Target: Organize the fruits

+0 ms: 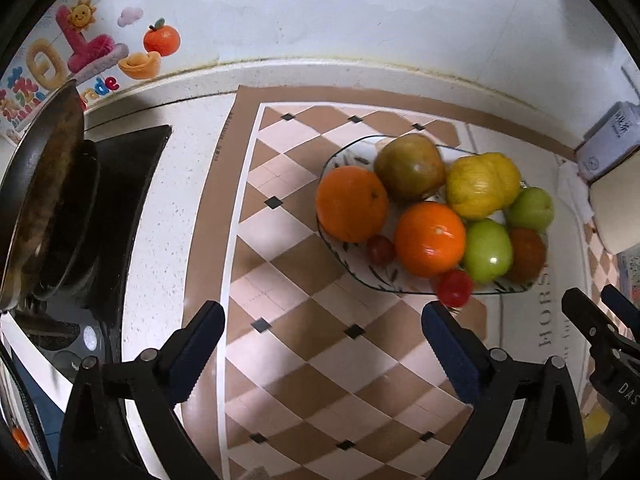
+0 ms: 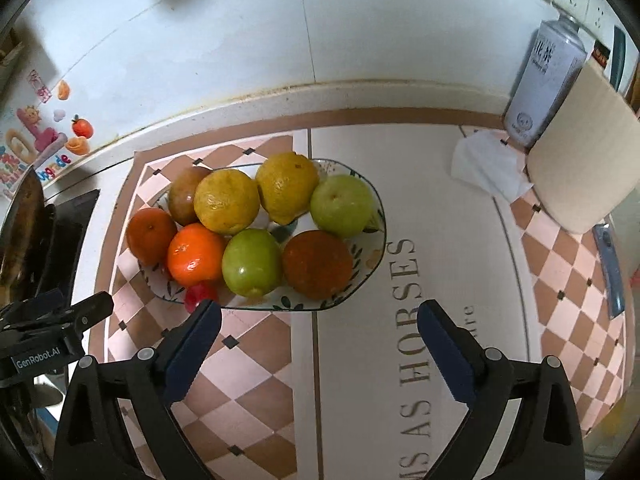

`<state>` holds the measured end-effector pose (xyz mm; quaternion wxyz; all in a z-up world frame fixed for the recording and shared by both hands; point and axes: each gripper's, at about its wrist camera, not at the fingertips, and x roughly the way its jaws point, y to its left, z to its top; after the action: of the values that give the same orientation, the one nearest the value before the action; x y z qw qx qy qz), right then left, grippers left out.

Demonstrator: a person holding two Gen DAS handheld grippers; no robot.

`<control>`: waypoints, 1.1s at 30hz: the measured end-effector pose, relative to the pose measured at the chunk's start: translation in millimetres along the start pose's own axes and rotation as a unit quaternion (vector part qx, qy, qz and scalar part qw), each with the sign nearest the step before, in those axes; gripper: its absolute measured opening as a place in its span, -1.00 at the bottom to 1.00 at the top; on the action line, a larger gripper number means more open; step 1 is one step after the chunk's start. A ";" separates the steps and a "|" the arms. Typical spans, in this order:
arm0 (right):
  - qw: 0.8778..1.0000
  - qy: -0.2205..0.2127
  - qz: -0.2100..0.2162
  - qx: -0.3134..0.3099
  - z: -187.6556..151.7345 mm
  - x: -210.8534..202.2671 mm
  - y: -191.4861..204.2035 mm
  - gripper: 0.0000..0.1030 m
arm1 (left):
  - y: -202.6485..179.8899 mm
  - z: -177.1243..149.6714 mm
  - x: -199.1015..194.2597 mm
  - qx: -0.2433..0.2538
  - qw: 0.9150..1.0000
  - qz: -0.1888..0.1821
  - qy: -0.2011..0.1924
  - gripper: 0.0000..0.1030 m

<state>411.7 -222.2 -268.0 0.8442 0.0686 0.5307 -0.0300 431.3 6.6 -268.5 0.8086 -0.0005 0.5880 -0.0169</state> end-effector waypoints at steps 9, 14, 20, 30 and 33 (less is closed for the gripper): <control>0.999 -0.028 0.012 -0.027 -22.2 -65.1 1.6 0.95 | -10.0 -27.5 -76.3 -0.004 0.998 0.008 -0.069 0.96; 0.998 -0.060 0.015 -0.029 -45.4 -118.8 7.0 0.95 | -9.5 -61.5 -123.9 0.001 0.994 0.009 -0.105 0.96; 0.994 -0.106 0.017 -0.029 -84.8 -192.3 17.3 0.95 | -0.6 -106.6 -172.4 0.006 0.991 -0.003 -0.135 0.96; 0.988 -0.154 0.016 -0.027 -170.5 -304.8 31.1 0.97 | 12.5 -184.9 -258.3 0.014 0.983 -0.004 -0.181 0.96; 0.986 -0.163 0.015 -0.034 -191.9 -330.3 31.0 0.97 | 13.5 -205.1 -279.0 0.012 0.981 -0.004 -0.194 0.96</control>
<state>100.7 -170.6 -50.1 0.9216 0.0423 0.3856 -0.0103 150.7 31.8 -66.7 0.9073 0.0034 0.4197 -0.0262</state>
